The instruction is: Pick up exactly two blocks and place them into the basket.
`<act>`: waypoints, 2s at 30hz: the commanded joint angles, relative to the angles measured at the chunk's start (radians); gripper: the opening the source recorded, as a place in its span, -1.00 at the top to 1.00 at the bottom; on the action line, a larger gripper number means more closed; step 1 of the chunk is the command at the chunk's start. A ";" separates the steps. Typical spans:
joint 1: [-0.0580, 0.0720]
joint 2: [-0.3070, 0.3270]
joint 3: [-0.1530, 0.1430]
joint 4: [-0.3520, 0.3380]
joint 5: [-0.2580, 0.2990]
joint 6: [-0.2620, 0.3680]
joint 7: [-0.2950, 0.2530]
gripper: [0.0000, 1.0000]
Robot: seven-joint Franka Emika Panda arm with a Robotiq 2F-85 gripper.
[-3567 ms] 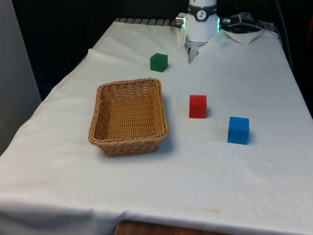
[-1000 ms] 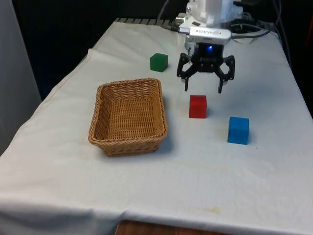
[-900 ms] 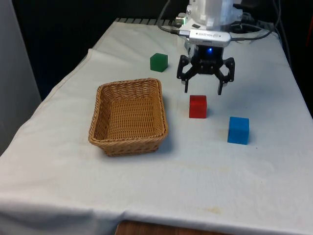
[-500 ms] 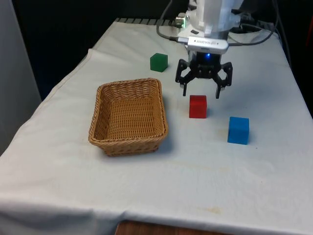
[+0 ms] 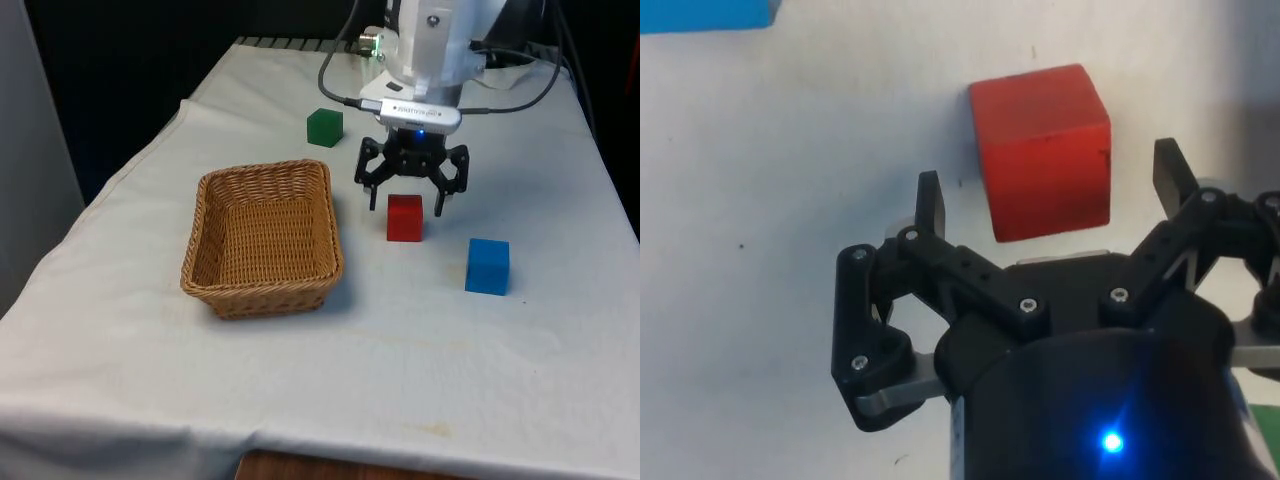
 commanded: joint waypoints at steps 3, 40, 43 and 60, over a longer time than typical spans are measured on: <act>-0.007 0.020 0.008 0.011 0.011 0.019 -0.005 -1.00; 0.006 -0.050 -0.017 -0.006 -0.021 -0.019 0.030 0.99; 0.005 -0.071 -0.017 -0.007 -0.029 -0.037 0.037 0.99; -0.012 -0.148 -0.036 0.064 -0.033 -0.161 0.009 0.99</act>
